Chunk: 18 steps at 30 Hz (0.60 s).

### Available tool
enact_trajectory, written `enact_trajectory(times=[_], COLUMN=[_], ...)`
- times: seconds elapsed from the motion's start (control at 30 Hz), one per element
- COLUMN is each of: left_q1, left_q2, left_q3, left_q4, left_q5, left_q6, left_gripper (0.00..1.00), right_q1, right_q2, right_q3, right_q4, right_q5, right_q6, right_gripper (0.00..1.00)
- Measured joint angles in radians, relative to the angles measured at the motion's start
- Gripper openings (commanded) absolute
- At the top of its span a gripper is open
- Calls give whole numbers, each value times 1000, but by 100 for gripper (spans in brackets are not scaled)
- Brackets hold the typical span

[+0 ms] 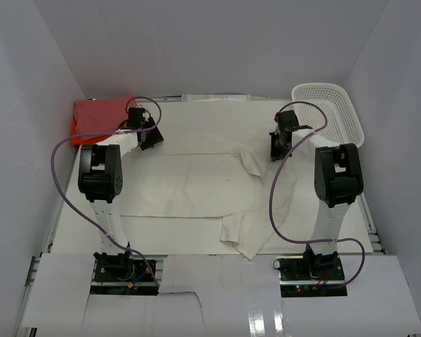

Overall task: Fold and stack the t-shirts
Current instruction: Fold the flattened tshirt in 1/3 of the way

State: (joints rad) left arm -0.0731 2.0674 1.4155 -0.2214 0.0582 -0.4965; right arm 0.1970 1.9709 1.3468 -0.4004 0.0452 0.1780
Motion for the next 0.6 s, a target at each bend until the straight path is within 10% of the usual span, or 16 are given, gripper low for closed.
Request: enact_trajectory(times=[0.13,0.6], left_q1=[-11,-13], left_q2=[-2,-21], left_q3=[0,55], left_q4=[-7,-117], left_q5=[-26,-45], left_q6=[3,-11], left_gripper=[62,65], right_q1=[0,56], right_q2=[-3,-521], right_q3=[-1,-316], right_q4=[-2,174], right_q5=[0,-28], right_q6=[-2,80], right_gripper=[36,50])
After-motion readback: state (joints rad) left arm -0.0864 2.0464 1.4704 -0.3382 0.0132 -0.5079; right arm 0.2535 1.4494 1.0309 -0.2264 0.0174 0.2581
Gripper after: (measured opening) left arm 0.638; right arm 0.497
